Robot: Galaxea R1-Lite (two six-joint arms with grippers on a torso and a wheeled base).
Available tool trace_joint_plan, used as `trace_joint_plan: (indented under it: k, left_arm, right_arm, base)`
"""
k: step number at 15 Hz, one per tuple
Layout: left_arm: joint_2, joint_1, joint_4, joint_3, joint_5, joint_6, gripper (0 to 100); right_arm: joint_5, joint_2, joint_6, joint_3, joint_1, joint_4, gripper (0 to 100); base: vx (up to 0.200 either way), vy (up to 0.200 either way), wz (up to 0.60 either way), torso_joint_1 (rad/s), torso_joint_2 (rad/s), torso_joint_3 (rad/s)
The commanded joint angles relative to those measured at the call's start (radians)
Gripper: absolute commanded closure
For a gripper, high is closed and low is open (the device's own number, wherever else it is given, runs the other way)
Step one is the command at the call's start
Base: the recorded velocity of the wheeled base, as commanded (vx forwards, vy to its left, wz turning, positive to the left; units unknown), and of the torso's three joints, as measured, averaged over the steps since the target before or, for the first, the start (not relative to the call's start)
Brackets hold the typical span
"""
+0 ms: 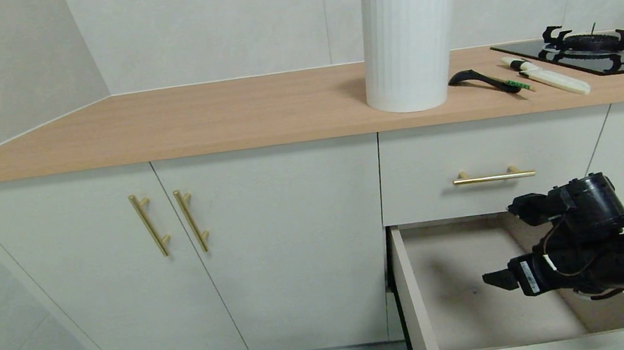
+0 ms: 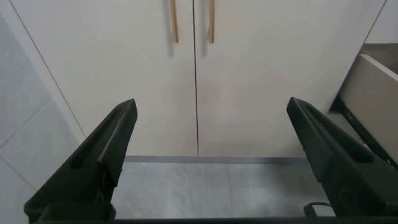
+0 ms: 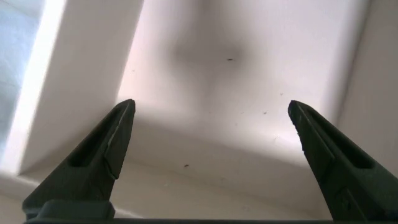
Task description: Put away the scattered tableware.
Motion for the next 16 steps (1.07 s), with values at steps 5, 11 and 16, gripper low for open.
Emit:
trace_joint_plan:
  k: [5, 11, 16]
  left_arm:
    - [0.002, 0.000, 0.000, 0.000, 0.001, 0.000, 0]
    - [0.002, 0.000, 0.000, 0.000, 0.001, -0.002, 0]
    - [0.002, 0.000, 0.000, 0.000, 0.001, 0.000, 0]
  right_arm:
    - [-0.026, -0.016, -0.086, -0.011, 0.012, 0.167, 0]
    - [-0.026, -0.031, -0.203, -0.006, 0.026, 0.370, 0]
    - [-0.027, -0.031, -0.221, -0.003, 0.062, 0.463, 0]
  base:
    - [0.000, 0.000, 0.00, 0.000, 0.00, 0.000]
    - [0.000, 0.000, 0.00, 0.000, 0.00, 0.000]
    - [0.000, 0.000, 0.00, 0.000, 0.00, 0.000]
